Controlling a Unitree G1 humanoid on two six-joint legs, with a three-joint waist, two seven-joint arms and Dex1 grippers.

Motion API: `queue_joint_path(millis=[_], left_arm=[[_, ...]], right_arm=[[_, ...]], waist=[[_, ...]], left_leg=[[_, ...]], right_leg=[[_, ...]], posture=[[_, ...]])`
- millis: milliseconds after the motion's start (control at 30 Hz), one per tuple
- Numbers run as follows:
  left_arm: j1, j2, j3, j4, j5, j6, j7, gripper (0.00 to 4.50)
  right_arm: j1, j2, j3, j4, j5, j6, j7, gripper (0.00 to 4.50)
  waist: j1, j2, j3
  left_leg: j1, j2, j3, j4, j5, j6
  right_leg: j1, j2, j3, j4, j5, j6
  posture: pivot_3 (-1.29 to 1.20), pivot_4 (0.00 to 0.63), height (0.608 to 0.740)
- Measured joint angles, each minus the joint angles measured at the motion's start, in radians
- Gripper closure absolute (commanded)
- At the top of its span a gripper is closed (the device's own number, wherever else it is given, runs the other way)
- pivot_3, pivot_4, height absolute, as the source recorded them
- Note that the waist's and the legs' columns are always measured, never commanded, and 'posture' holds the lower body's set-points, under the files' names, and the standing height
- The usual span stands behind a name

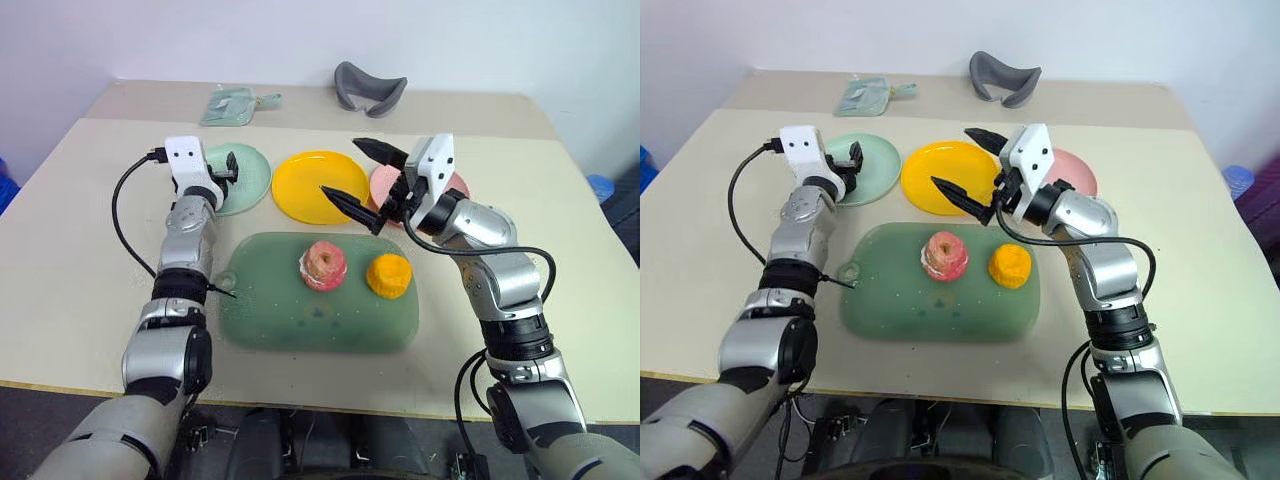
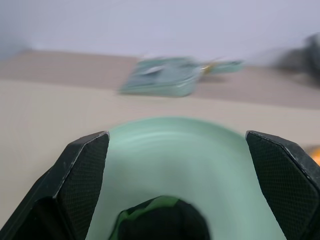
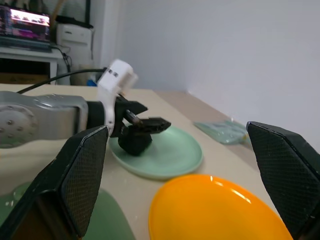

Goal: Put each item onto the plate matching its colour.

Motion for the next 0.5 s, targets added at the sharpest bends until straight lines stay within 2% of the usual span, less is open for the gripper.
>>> queue_joint_path(millis=[200,367,500], left_arm=[[0.207,0.104,-0.082,-0.381,-0.126,0.162,-0.336,0.05],[0.268,0.199,-0.102,-0.559,-0.22,0.27,-0.528,0.05],[0.366,0.277,-0.119,-0.649,-0.231,0.238,-0.671,0.05]], right_arm=[[0.103,-0.049,-0.012,-0.116,0.026,0.086,-0.016,0.0],[0.167,-0.091,-0.013,-0.205,0.065,0.177,-0.005,0.0],[0.187,-0.1,0.01,-0.233,0.071,0.25,-0.015,0.0]], waist=[[-0.001,0.0,0.0],[0.002,0.0,0.0],[-0.002,0.0,0.0]], left_leg=[[0.0,0.0,0.0,0.0,0.0,-0.001],[0.0,0.0,-0.001,0.0,0.0,-0.001],[0.0,0.0,-0.002,-0.001,0.0,-0.001]], right_leg=[[0.0,0.0,0.0,0.0,0.0,0.0],[0.001,0.0,0.0,0.0,0.0,0.0],[0.0,0.001,0.0,0.0,0.0,0.0]], posture=[[0.0,0.15,0.74],[0.0,0.15,0.74],[0.0,0.15,0.74]])
